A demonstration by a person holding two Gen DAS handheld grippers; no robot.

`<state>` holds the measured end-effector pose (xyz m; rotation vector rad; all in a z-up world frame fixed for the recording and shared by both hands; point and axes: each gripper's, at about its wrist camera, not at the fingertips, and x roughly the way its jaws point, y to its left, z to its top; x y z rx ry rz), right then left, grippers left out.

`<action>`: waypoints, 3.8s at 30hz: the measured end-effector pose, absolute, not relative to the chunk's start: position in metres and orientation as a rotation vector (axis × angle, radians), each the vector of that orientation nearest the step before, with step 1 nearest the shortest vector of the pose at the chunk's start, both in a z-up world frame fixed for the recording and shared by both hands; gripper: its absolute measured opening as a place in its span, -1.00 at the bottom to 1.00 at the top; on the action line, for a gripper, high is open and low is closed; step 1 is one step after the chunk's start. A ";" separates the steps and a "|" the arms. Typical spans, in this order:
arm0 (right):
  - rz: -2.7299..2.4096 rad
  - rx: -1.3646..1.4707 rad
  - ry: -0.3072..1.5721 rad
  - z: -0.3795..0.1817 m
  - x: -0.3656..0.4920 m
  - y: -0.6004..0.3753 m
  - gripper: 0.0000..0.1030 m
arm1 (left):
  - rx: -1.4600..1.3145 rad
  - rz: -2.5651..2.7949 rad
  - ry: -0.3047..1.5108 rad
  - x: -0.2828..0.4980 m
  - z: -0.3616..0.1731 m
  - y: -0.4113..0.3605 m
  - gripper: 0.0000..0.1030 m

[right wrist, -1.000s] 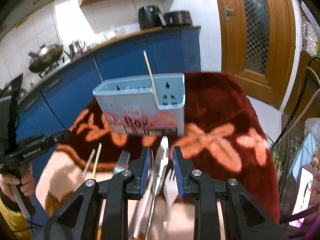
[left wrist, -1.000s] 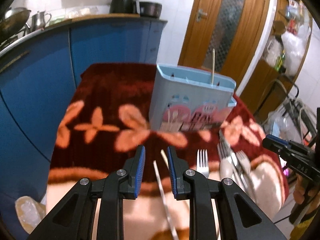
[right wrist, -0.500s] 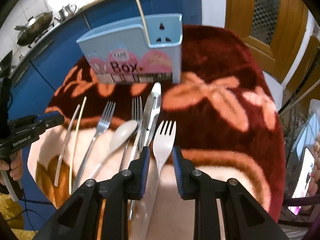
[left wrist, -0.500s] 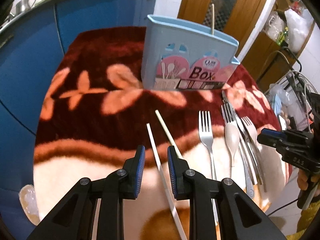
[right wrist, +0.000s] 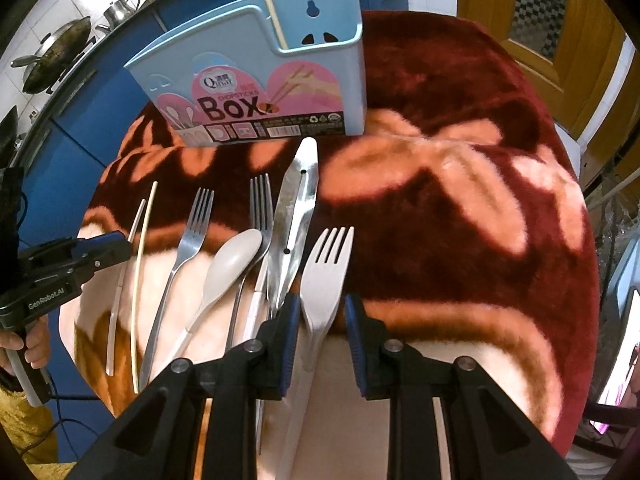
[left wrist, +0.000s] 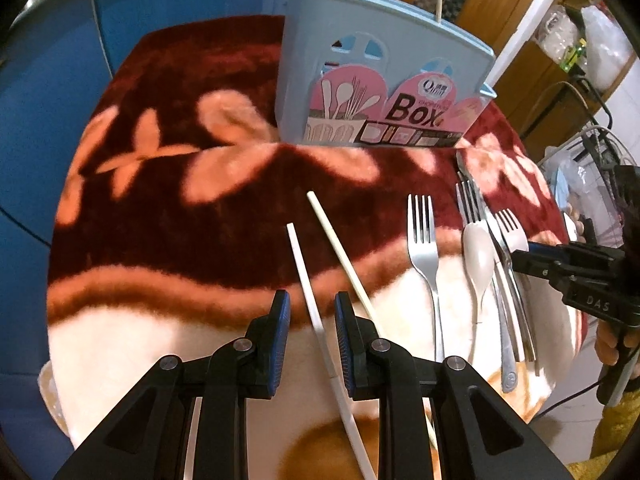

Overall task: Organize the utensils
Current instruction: 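Grasp a white chopstick with the left tool while the right tool grasps the white plastic fork, then carry the white chopstick with the left tool while the right tool carries the fork over the box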

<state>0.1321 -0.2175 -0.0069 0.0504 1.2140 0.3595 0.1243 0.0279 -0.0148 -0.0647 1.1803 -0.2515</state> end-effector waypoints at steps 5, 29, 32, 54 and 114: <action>0.374 0.069 1.245 -0.009 0.140 -0.220 -0.49 | -0.083 -0.292 1.219 0.129 -0.019 0.026 -0.56; 0.420 0.169 1.090 0.003 0.120 -0.233 -0.88 | -0.208 -0.331 1.029 0.109 -0.003 0.035 -0.91; 0.427 0.180 1.019 0.015 0.112 -0.235 -0.88 | -0.207 -0.330 0.946 0.100 0.009 0.039 -0.92; 0.382 0.159 0.569 0.092 0.097 -0.220 -0.88 | -0.192 -0.277 0.503 0.111 0.101 0.027 -0.92; 0.181 0.027 0.226 0.103 0.241 -0.200 -0.88 | -0.184 -0.134 0.165 0.215 0.089 0.012 -0.92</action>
